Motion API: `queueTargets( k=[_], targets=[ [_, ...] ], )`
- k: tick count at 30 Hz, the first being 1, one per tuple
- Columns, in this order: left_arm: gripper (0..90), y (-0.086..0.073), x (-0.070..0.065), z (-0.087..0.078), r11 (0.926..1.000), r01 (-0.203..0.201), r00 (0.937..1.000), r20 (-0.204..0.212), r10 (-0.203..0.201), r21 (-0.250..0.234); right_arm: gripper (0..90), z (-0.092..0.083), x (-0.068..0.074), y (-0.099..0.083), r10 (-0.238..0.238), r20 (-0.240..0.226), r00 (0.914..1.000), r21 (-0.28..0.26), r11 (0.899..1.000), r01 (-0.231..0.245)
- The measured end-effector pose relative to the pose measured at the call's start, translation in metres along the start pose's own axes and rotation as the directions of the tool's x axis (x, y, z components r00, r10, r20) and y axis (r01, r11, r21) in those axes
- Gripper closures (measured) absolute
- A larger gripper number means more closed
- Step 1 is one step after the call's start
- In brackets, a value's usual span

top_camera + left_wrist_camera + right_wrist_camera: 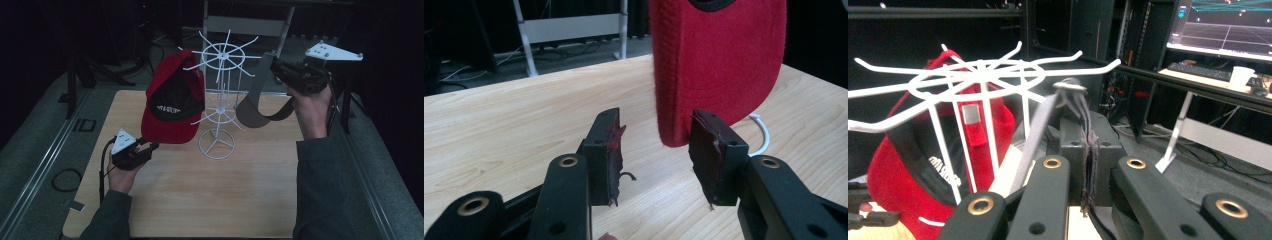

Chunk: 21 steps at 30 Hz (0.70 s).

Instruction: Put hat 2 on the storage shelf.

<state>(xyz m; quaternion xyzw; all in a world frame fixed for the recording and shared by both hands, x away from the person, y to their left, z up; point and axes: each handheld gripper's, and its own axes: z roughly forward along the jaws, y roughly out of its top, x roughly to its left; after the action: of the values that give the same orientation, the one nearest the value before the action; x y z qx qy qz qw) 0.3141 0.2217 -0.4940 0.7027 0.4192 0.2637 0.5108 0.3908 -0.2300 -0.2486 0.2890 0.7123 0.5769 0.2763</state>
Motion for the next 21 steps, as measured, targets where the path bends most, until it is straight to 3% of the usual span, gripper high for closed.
queueTargets(
  k=[9, 21],
  targets=[
    [57.7, 0.002, 0.008, 0.001, 0.9999, 0.013, 0.9996, -0.026, -0.013, -0.001, 87.2, 0.015, 0.005, -0.004, -0.005, -0.022, 0.9998, 0.007, 1.000, 0.005],
    [57.6, 0.003, 0.010, 0.002, 0.9998, 0.017, 0.9996, -0.024, -0.017, -0.009, 86.7, 0.028, 0.015, -0.010, -0.007, -0.042, 0.9991, 0.024, 1.000, 0.008]
  ],
)
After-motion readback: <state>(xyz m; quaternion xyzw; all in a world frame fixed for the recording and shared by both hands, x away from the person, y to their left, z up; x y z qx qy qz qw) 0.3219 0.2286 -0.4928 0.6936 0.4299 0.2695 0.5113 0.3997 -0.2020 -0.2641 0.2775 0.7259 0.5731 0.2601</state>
